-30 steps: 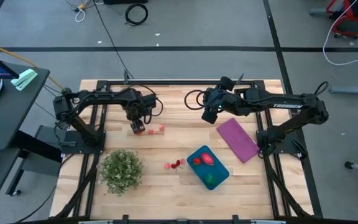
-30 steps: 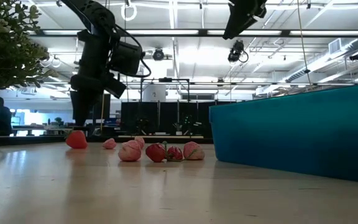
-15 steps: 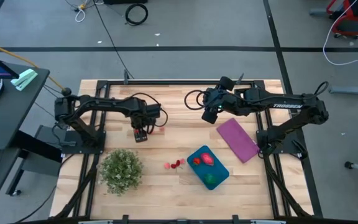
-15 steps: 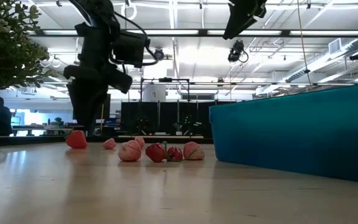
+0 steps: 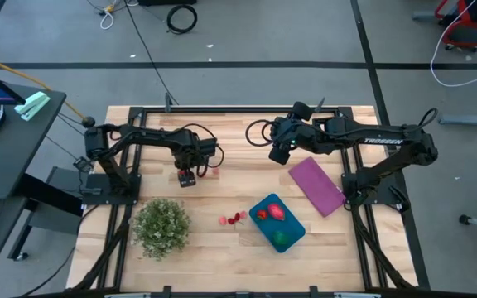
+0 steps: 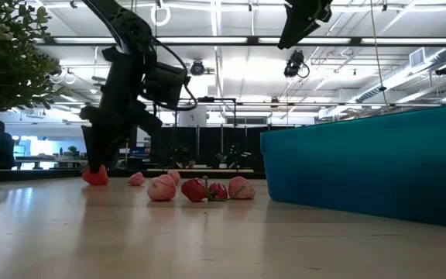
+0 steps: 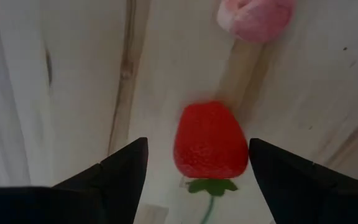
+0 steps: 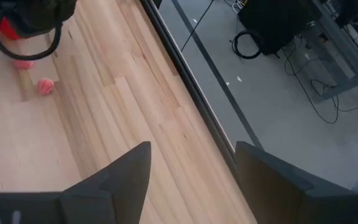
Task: Pick and placing Produce into tupperware
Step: Put the red strawberry into the blue bin
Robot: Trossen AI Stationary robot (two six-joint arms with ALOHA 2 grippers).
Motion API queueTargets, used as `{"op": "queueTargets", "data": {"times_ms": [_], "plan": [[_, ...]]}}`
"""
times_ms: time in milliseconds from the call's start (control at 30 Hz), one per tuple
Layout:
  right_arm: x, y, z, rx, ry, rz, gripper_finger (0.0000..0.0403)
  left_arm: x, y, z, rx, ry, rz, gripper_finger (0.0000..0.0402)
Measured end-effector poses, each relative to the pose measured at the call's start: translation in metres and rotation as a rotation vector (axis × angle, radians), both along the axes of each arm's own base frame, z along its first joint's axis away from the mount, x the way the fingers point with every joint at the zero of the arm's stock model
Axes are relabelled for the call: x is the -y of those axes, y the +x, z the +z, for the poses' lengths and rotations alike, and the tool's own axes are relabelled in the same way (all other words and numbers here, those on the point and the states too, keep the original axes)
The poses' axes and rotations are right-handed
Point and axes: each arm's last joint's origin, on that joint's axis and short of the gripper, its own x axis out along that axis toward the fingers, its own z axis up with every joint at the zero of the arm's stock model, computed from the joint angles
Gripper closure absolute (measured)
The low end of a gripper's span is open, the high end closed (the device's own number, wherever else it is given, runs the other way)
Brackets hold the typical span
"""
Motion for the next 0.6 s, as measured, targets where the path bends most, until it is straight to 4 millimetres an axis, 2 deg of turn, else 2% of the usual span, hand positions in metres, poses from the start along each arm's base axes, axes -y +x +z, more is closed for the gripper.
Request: {"op": "queueTargets", "data": {"times_ms": [233,467,600], "plan": [[0.0,0.0,0.0,-0.001,0.0,0.001,0.016,-0.01,-0.003,0.0,0.0,0.0,0.025,0.0118],[0.0,0.0,0.0,-0.002,-0.001,0.002,0.016,-0.008,-0.018,-0.02,-0.019,-0.024,0.042,0.0118],[0.0,0.0,0.0,-0.006,-0.005,0.006,0.016,-0.007,-0.022,-0.024,-0.024,-0.024,0.044,0.0118]]}}
